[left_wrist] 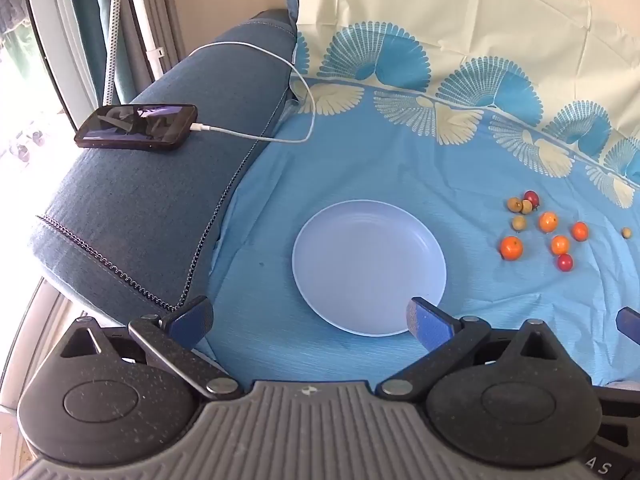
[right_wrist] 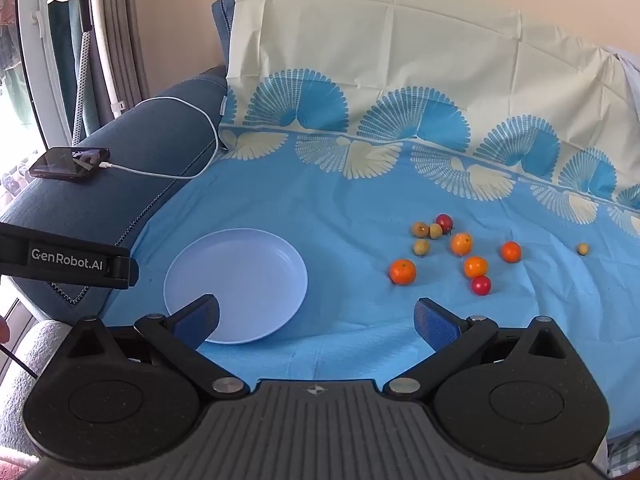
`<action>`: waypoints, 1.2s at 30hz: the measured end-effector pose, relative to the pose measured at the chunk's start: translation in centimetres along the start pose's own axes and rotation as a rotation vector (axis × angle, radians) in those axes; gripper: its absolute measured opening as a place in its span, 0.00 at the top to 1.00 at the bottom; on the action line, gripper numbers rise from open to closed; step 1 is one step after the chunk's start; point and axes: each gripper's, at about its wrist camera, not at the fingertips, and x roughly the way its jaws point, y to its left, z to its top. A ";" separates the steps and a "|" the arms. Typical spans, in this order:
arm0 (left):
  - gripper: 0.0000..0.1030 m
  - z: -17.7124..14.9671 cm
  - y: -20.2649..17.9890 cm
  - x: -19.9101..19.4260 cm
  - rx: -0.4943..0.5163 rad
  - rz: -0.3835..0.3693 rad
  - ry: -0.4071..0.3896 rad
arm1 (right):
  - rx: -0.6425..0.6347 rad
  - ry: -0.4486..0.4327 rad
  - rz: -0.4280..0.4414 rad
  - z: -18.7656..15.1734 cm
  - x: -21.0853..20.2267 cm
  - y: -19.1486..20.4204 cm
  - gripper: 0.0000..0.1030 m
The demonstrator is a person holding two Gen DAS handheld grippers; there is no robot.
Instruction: Organize fruits
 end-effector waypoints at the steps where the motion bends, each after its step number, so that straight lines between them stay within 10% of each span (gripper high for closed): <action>1: 0.00 0.0 0.0 0.0 0.003 0.003 -0.002 | 0.000 0.001 0.001 -0.1 0.0 -0.1 0.00; 36: 0.00 -0.1 -0.5 0.3 0.027 0.037 0.004 | 0.015 0.008 -0.003 -0.4 0.2 -0.2 0.00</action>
